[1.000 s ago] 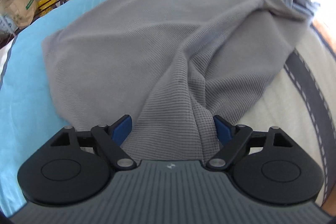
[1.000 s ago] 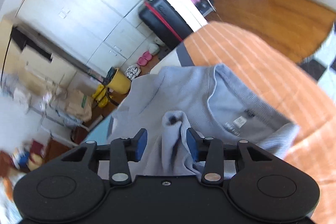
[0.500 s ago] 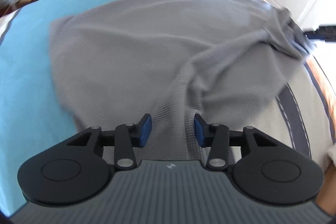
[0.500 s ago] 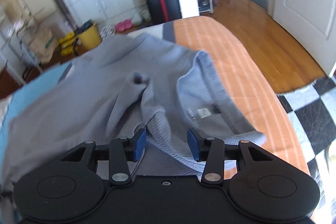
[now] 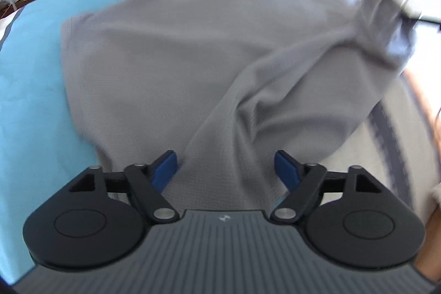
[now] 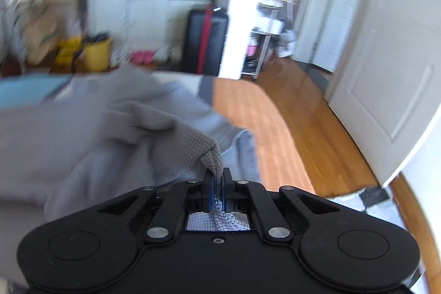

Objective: Fold clothes

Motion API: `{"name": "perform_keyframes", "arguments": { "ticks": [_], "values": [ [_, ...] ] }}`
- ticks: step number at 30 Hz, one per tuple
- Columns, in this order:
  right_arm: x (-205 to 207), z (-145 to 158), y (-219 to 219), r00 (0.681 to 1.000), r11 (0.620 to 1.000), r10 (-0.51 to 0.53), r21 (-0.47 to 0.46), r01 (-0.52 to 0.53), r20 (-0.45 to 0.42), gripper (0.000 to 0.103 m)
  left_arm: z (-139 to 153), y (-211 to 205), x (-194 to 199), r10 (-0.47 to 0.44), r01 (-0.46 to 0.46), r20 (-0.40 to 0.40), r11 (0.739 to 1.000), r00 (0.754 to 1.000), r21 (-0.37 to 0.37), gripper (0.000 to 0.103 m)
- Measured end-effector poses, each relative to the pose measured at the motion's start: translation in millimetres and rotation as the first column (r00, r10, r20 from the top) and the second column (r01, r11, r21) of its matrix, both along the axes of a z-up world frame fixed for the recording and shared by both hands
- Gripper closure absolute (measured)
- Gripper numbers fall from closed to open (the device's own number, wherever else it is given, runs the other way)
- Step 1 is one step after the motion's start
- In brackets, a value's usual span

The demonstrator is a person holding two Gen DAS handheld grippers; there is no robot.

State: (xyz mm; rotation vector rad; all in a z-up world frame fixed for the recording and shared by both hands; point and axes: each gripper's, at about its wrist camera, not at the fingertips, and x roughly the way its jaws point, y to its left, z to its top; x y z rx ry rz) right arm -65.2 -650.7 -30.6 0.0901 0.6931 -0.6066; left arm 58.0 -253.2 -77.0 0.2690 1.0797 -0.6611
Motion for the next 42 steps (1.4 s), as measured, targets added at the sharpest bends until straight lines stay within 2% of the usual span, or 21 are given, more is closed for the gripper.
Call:
{"name": "perform_keyframes", "arguments": {
  "ticks": [1, 2, 3, 4, 5, 8, 10, 13, 16, 18, 20, 26, 29, 30, 32, 33, 35, 37, 38, 40, 42],
  "values": [
    [-2, 0, -2, 1.0, 1.0, -0.01, -0.002, 0.01, -0.001, 0.099, 0, 1, 1, 0.012, -0.012, 0.012, 1.0, 1.0, 0.008, 0.024],
    [-2, -1, -3, 1.0, 1.0, -0.016, -0.009, 0.016, -0.011, 0.099, 2, 3, 1, 0.027, -0.027, 0.034, 1.0, 0.999, -0.001, 0.032],
    [-1, -2, -3, 1.0, 1.0, -0.018, -0.017, 0.017, -0.023, 0.099, 4, 5, 2, 0.042, -0.041, 0.055, 0.999, 0.998, -0.009, 0.061],
    [-1, -3, -3, 0.999, 1.0, -0.018, -0.024, 0.017, -0.033, 0.099, 6, 8, 2, 0.057, -0.056, 0.076, 0.998, 0.995, -0.018, 0.077],
    [0, -4, -2, 0.999, 0.999, -0.016, -0.03, 0.015, -0.04, 0.099, 12, 8, 1, 0.067, -0.065, 0.117, 0.998, 0.991, -0.022, 0.085],
    [1, -1, 0, 0.999, 0.998, -0.015, -0.054, 0.013, -0.038, 0.099, 34, 5, -13, 0.061, -0.058, 0.318, 0.998, 0.946, -0.02, 0.086],
    [1, 4, 3, 0.999, 0.998, -0.023, -0.065, 0.022, -0.026, 0.099, 42, 4, -20, 0.066, -0.06, 0.396, 0.998, 0.916, -0.028, 0.088],
    [-9, 16, 11, 0.999, 0.994, -0.05, -0.092, 0.051, 0.012, 0.099, 54, 8, -28, 0.083, -0.059, 0.469, 0.996, 0.879, -0.067, 0.09],
    [-29, 42, 22, 0.986, 0.984, -0.137, -0.105, 0.146, 0.093, 0.099, 70, 17, -37, 0.098, -0.047, 0.538, 0.993, 0.837, -0.107, 0.09],
    [-51, 63, 32, 0.969, 0.978, -0.176, -0.083, 0.192, 0.172, 0.099, 80, 24, -52, 0.114, -0.039, 0.566, 0.989, 0.817, -0.143, 0.094],
    [-75, 78, 42, 0.949, 0.974, -0.197, -0.057, 0.217, 0.245, 0.099, 88, 33, -67, 0.135, -0.028, 0.573, 0.981, 0.809, -0.193, 0.097],
    [-134, 84, 50, 0.926, 0.975, -0.22, 0.04, 0.219, 0.307, 0.099, 120, 67, -114, 0.208, 0.0, 0.519, 0.928, 0.829, -0.372, 0.098],
    [-158, 81, 53, 0.92, 0.976, -0.218, 0.066, 0.208, 0.325, 0.099, 131, 89, -128, 0.224, 0.019, 0.421, 0.866, 0.879, -0.5, 0.099],
    [-167, 80, 53, 0.914, 0.974, -0.227, 0.084, 0.21, 0.337, 0.099, 130, 96, -130, 0.227, 0.004, 0.382, 0.855, 0.896, -0.518, 0.1],
    [-180, 74, 51, 0.901, 0.968, -0.246, 0.139, 0.21, 0.358, 0.099, 131, 107, -138, 0.239, -0.017, 0.339, 0.838, 0.91, -0.546, 0.103],
    [-184, 72, 51, 0.897, 0.965, -0.252, 0.157, 0.208, 0.363, 0.099, 135, 112, -143, 0.244, -0.014, 0.346, 0.834, 0.906, -0.552, 0.103],
    [-188, 70, 53, 0.895, 0.963, -0.255, 0.176, 0.202, 0.367, 0.099, 144, 119, -154, 0.245, 0.003, 0.382, 0.839, 0.891, -0.544, 0.103],
    [-188, 69, 57, 0.901, 0.968, -0.239, 0.165, 0.19, 0.361, 0.099, 152, 122, -162, 0.227, 0.023, 0.426, 0.862, 0.876, -0.507, 0.103],
    [-187, 68, 59, 0.906, 0.97, -0.233, 0.154, 0.19, 0.354, 0.099, 152, 121, -163, 0.214, 0.022, 0.426, 0.874, 0.879, -0.485, 0.103],
    [-185, 66, 60, 0.915, 0.972, -0.229, 0.126, 0.197, 0.333, 0.099, 144, 114, -155, 0.175, 0.014, 0.373, 0.892, 0.911, -0.452, 0.102],
    [-182, 63, 57, 0.918, 0.971, -0.236, 0.12, 0.208, 0.32, 0.099, 131, 101, -146, 0.132, 0.014, 0.341, 0.919, 0.931, -0.395, 0.097]
  ]
}}
